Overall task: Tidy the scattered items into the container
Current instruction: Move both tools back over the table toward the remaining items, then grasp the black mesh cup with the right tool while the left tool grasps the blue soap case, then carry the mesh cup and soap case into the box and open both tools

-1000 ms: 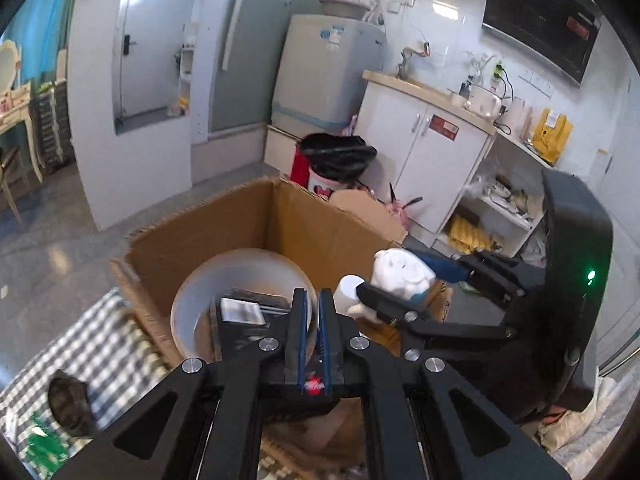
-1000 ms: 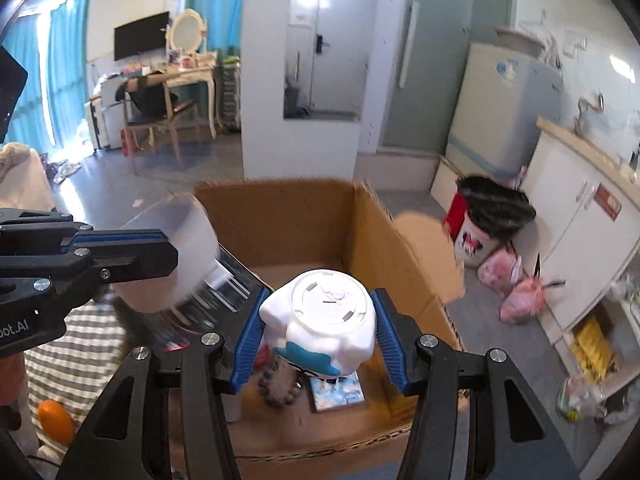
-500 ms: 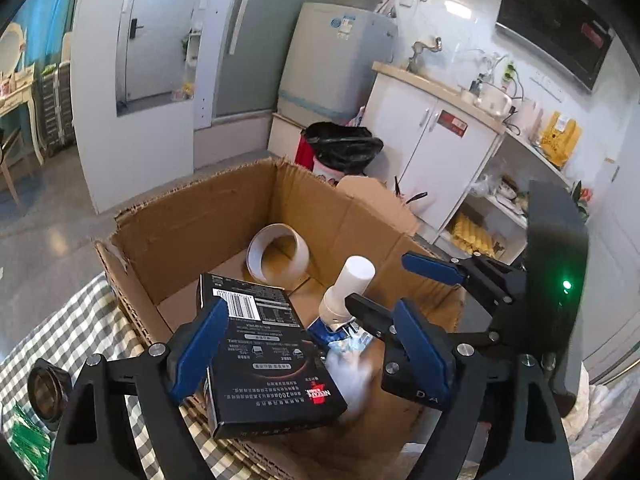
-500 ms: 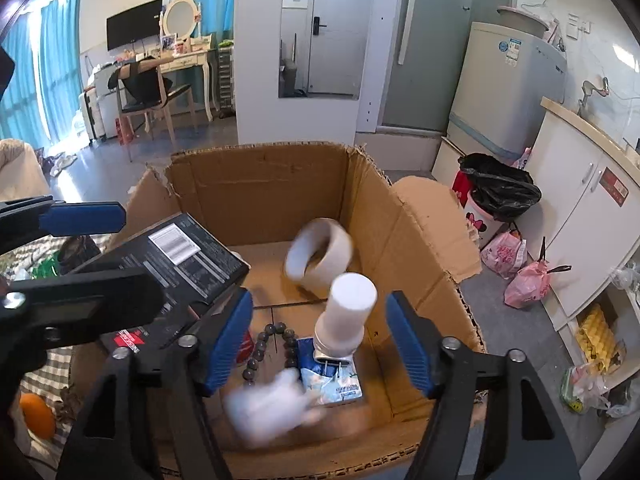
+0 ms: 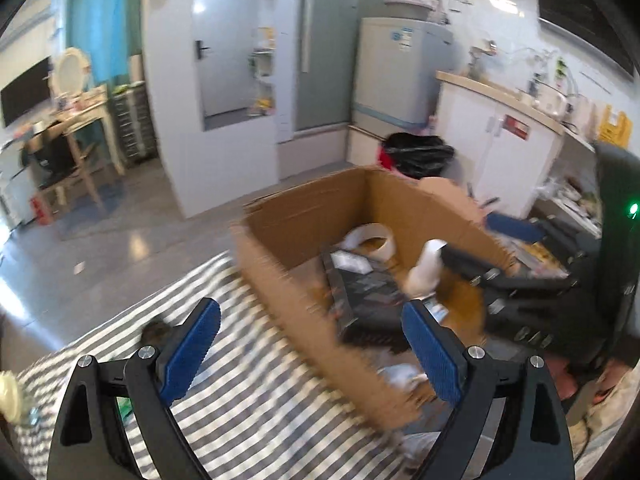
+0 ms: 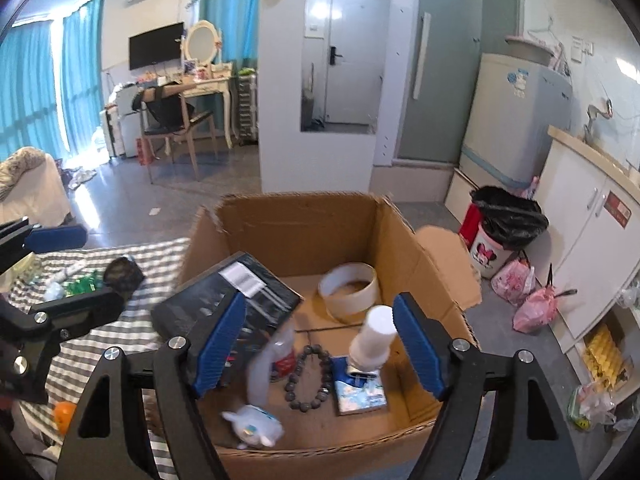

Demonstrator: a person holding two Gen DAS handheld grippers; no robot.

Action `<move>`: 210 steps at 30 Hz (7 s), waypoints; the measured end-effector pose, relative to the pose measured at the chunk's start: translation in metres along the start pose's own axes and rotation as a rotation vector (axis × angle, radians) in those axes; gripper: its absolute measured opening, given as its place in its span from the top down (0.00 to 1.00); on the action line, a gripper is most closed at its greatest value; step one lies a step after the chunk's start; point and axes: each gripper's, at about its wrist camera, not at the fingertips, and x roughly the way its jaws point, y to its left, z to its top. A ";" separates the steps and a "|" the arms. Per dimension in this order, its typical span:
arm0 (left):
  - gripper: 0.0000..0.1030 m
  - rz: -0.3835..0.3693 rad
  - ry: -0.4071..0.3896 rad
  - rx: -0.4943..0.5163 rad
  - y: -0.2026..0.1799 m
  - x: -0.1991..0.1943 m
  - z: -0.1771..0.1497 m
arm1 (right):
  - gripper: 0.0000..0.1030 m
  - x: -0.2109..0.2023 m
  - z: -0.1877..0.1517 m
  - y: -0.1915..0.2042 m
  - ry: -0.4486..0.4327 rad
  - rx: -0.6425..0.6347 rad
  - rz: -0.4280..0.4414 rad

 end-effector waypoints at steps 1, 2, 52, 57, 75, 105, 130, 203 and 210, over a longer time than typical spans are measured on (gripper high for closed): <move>0.08 0.029 -0.002 -0.022 0.012 -0.008 -0.008 | 0.26 -0.003 0.001 0.005 -0.009 -0.007 0.000; 0.08 0.049 -0.002 -0.041 0.022 -0.014 -0.014 | 0.26 -0.005 0.002 0.008 -0.017 -0.010 -0.002; 0.08 0.182 0.101 -0.310 0.125 -0.032 -0.110 | 0.22 0.014 -0.012 0.081 0.047 -0.131 -0.002; 0.08 0.189 0.085 -0.369 0.139 -0.044 -0.118 | 0.22 -0.008 -0.006 0.114 -0.002 -0.190 0.089; 0.08 0.244 0.106 -0.513 0.216 -0.049 -0.165 | 0.22 0.053 -0.004 0.246 0.111 -0.369 0.216; 0.08 0.148 0.184 -0.591 0.263 0.002 -0.195 | 0.08 0.191 -0.009 0.283 0.278 -0.237 0.135; 0.08 0.210 0.153 -0.546 0.269 0.016 -0.163 | 0.80 0.157 0.016 0.253 0.251 -0.091 0.317; 0.50 -0.134 0.044 0.002 -0.049 0.080 0.038 | 0.90 0.077 -0.026 -0.051 0.264 0.098 0.058; 0.21 -0.010 0.026 -0.073 -0.004 0.056 0.025 | 0.68 0.091 -0.028 -0.050 0.277 0.087 0.059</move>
